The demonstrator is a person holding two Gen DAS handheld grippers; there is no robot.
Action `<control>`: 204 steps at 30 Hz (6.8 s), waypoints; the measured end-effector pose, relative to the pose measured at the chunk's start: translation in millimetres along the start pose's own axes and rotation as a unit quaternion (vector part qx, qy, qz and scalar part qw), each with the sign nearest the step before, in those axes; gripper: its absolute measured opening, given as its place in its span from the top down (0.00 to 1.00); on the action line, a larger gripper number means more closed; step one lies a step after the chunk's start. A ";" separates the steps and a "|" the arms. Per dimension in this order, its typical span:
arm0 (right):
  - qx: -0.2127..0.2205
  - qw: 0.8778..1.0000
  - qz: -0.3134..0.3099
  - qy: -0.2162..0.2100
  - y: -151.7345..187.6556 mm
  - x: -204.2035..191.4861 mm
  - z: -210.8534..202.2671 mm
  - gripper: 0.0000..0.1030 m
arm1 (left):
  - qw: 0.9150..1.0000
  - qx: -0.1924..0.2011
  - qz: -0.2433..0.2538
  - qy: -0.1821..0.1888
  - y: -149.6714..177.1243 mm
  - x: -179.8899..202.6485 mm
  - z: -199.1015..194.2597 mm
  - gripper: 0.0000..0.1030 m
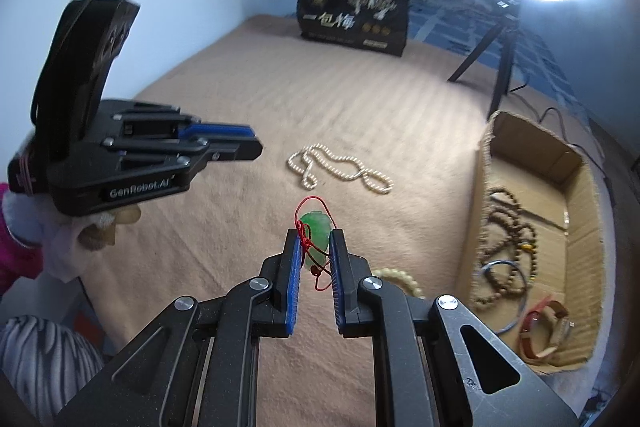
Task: Organize jewelry
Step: 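Carry the jade pendant with the right tool over the box and lower it, then open the right tool to drop the pendant into the box and withdraw both tools, then close the right tool on the cream bead bracelet while the left tool grasps the pearl necklace, then lift and carry the bracelet with the right tool and the pearl necklace with the left tool into the box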
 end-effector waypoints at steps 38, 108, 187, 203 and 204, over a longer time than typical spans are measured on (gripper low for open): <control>0.054 0.985 0.119 0.113 -30.3 179.7 -39.4 0.88 | 0.994 0.018 0.073 0.080 -101.9 124.5 70.9 0.91; 0.071 0.988 0.115 0.075 18.0 106.2 -63.4 0.32 | 1.000 0.011 0.001 0.029 -65.7 31.1 36.2 0.48; -0.125 0.991 0.034 0.026 34.9 39.7 70.1 0.94 | 0.996 -0.074 -0.058 0.006 -6.4 -35.3 85.6 0.95; -0.047 0.997 0.059 0.017 31.8 31.2 -4.1 0.94 | 0.998 -0.013 -0.058 0.024 -28.5 -18.2 19.6 0.95; -0.043 0.997 0.059 0.017 31.3 26.4 -6.4 0.94 | 0.998 -0.009 -0.057 0.024 -29.8 -16.8 16.2 0.95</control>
Point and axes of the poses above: each gripper's, at about its wrist camera, not at the fingertips, and z roughly the way its jaws point, x to its right, y to its underside, the point moved 2 cm from there along z, roughly the way its jaws point, and after that the axes turned 7 degrees about z, right-handed, at the moved point
